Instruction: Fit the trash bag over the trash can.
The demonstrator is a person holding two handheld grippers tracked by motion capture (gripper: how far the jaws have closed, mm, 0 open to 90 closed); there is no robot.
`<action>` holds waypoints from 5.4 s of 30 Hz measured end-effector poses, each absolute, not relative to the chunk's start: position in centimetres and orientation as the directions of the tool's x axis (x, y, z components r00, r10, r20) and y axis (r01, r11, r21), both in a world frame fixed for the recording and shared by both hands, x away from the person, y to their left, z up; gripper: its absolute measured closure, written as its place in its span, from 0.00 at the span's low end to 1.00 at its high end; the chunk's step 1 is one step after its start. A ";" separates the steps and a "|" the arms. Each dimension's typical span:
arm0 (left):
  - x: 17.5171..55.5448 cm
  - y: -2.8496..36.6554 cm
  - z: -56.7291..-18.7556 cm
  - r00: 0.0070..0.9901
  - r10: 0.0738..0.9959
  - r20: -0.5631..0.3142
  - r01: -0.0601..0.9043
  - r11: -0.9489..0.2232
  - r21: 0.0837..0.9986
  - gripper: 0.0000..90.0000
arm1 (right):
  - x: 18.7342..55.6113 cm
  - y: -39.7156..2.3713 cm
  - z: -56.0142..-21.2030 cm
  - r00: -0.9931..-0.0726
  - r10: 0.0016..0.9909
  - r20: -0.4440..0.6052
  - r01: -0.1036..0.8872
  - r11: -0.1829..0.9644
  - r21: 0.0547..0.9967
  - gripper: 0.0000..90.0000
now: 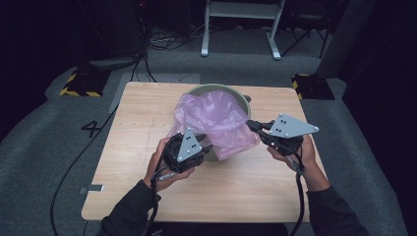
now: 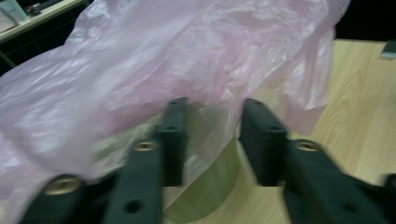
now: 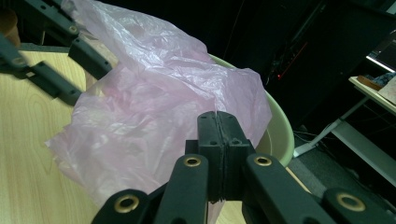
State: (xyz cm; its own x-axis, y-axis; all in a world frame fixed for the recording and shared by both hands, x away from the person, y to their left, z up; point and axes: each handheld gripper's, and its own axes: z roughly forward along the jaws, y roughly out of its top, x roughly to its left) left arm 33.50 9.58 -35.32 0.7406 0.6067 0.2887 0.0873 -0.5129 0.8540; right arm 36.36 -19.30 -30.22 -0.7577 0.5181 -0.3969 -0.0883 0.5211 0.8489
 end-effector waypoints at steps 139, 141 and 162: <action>44.6 16.3 -37.9 0.737 0.673 0.057 0.225 -0.325 0.918 1.00 | 46.6 -22.9 -35.4 -0.735 0.662 -0.147 0.196 0.415 0.888 1.00; 45.0 16.5 -37.8 0.725 0.688 0.042 0.236 -0.305 0.923 1.00 | 46.6 -23.0 -35.0 -0.722 0.674 -0.153 0.189 0.406 0.894 1.00; 49.3 14.0 -40.1 0.678 0.735 -0.013 0.396 -0.350 0.849 1.00 | 50.2 -21.7 -36.8 -0.690 0.724 0.003 0.330 0.311 0.891 0.99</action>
